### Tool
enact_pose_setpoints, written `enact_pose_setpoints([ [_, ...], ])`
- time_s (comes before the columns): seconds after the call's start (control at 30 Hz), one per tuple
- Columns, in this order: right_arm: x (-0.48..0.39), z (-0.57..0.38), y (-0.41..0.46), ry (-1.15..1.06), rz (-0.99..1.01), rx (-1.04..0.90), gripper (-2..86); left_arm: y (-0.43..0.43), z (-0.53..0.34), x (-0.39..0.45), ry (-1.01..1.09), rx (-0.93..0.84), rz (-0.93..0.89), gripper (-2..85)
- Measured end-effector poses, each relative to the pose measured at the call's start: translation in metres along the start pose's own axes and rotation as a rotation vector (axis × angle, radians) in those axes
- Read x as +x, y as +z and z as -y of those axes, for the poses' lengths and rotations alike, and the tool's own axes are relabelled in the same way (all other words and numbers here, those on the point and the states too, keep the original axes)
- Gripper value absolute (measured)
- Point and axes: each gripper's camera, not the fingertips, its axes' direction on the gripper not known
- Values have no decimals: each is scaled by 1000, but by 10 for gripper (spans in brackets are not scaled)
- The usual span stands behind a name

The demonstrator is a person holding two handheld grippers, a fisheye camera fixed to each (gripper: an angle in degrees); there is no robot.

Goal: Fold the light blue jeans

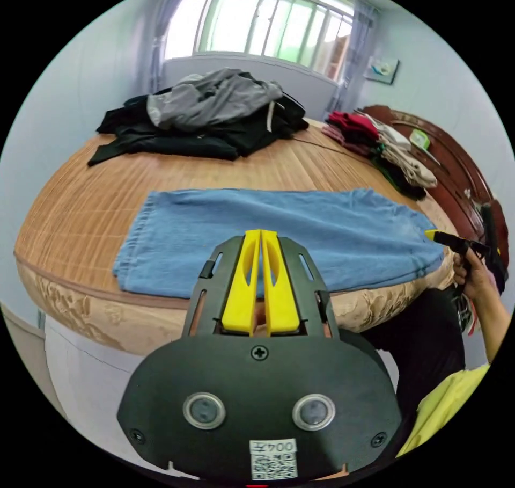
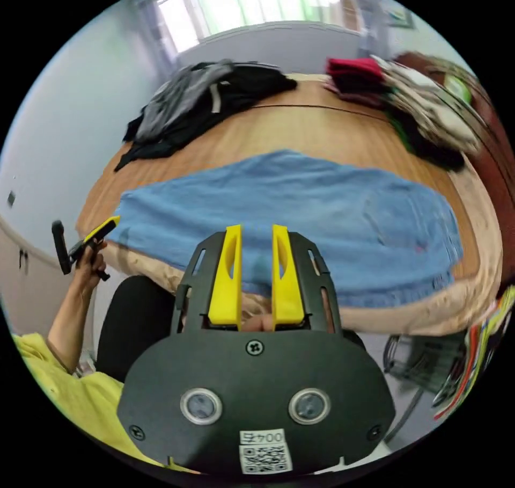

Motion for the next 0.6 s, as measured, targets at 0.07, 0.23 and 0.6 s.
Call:
enact_pose_setpoints([
  [0.07, 83, -38, -5, 210, 49, 54, 78, 8, 33, 45, 100, -42, 35, 5],
  [0.23, 234, -110, 13, 595, 261, 200, 71, 35, 79, 111, 304, -202, 204, 3],
  [0.6, 373, -140, 137, 843, 464, 180, 94, -16, 199, 120, 236, -276, 86, 9],
])
